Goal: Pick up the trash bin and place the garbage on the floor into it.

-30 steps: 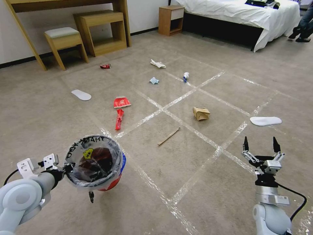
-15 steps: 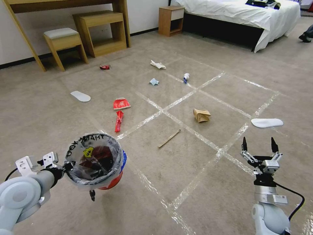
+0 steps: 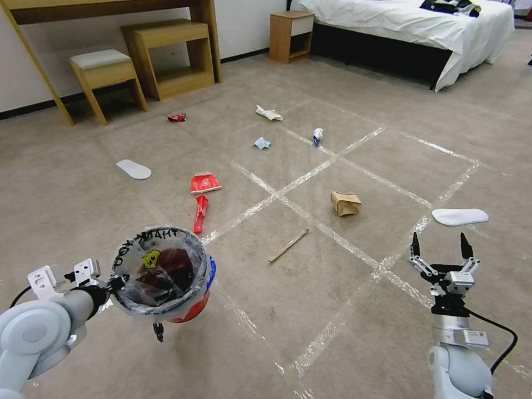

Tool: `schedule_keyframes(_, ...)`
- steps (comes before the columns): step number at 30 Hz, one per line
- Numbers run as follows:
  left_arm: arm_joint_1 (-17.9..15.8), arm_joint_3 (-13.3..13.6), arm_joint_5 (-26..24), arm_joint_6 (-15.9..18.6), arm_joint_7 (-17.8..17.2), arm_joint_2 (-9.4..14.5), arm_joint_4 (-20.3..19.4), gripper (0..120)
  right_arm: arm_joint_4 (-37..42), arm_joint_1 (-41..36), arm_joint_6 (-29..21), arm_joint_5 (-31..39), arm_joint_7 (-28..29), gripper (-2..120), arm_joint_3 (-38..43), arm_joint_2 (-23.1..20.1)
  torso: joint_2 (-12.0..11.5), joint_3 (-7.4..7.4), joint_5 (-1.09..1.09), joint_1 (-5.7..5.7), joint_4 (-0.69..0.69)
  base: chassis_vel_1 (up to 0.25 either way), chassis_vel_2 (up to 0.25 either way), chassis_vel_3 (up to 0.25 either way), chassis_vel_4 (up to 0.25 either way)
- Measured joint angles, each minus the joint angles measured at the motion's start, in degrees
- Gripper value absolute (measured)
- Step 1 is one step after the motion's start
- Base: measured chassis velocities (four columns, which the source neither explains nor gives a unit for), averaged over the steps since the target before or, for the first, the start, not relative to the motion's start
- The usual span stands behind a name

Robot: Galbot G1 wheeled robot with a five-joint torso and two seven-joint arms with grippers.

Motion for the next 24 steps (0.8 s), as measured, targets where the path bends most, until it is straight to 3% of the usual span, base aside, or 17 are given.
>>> schedule_keyframes(24,0.08,0.32,0.21,0.00,0.08,-0.38,0.10,1,-0.30,0.05,0.02,-0.14,-0.12,100,-0.19,0.10,0.00,0.00,0.00,0.00,0.00,-0.079,0.085,0.082,-0.084)
